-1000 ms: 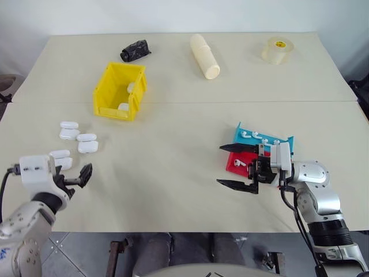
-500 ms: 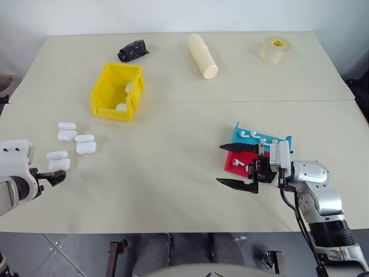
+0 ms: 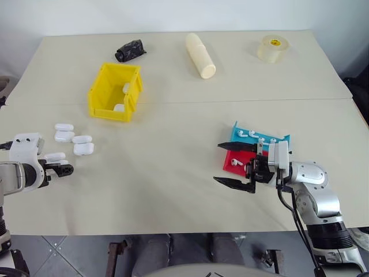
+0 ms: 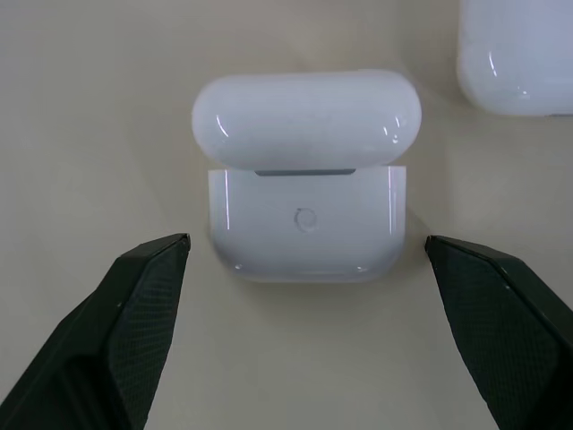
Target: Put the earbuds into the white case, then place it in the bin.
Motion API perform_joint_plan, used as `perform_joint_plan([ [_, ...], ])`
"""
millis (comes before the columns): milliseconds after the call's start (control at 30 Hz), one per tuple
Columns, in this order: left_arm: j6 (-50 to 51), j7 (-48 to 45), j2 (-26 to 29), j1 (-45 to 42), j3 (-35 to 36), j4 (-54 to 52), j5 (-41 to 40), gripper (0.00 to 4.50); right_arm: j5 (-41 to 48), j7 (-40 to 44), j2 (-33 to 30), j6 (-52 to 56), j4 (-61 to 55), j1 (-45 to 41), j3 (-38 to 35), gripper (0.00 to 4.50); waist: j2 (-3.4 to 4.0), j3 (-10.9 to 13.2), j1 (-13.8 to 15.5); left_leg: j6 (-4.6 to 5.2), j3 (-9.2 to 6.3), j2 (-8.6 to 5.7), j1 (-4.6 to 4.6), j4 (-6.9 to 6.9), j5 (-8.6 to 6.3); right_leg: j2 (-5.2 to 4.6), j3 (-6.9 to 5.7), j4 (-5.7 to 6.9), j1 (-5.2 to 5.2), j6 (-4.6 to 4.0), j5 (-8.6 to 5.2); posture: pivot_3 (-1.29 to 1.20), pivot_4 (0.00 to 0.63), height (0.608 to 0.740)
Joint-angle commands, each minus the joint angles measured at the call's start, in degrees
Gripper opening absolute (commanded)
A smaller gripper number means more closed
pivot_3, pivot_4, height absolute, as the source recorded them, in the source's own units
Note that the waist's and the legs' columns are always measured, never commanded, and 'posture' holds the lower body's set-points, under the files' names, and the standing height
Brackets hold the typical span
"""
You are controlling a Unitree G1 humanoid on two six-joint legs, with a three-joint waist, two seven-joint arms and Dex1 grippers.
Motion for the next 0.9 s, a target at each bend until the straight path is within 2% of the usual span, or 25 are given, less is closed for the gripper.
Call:
perform_joint_plan([
  [33, -0.99, -1.17, 1.75, -0.64, -0.06, 1.21, 2.42, 4.49, 0.47, -0.93, 0.41, -0.46, -2.74, 0.65, -0.12, 4.5, 0.0, 0.0, -0.02, 0.0, 0.0, 0.0, 0.0, 0.0, 0.0, 0.0, 0.0, 0.0, 0.0, 0.0, 0.0, 0.0, 0.15, 0.74],
  [467, -2.01, -2.96, 0.18, -2.35, -0.44, 4.37, 5.82, 4.49, 0.0, -2.45, 1.18, -0.93, -3.24, 1.38, 0.29, 4.5, 0.0, 0.0, 0.05, 0.0, 0.0, 0.0, 0.01, 0.04, 0.0, 0.0, 0.0, 0.01, 0.0, 0.0, 0.0, 0.0, 0.15, 0.74],
  [567, -1.99, -3.05, -0.04, -2.28, -0.21, 4.26, 6.41, 3.91, -0.1, -2.53, 1.29, -1.01, -3.22, 1.43, 0.35, 4.5, 0.0, 0.0, 0.0, 0.0, 0.0, 0.0, 0.01, 0.04, 0.0, 0.0, 0.0, 0.02, 0.0, 0.0, 0.0, 0.0, 0.15, 0.74],
  [700, -1.34, -3.27, -0.16, -1.8, 0.1, 3.88, 6.54, 2.76, -0.17, -2.72, 1.58, -0.97, -3.2, 1.43, 0.5, 4.5, 0.0, 0.0, -0.11, 0.0, 0.02, 0.02, 0.01, 0.03, 0.0, 0.01, 0.0, 0.03, -0.01, 0.0, 0.0, 0.0, 0.15, 0.74],
  [900, 0.28, -4.27, 0.11, 1.12, 2.74, 1.3, 6.23, 2.76, -0.17, -2.81, 1.62, -1.09, -2.91, 1.44, 0.47, 4.5, 0.0, 0.0, -0.32, 0.0, 0.03, 0.02, 0.01, 0.02, 0.0, 0.01, 0.01, 0.04, -0.01, 0.0, 0.0, 0.0, 0.15, 0.74],
])
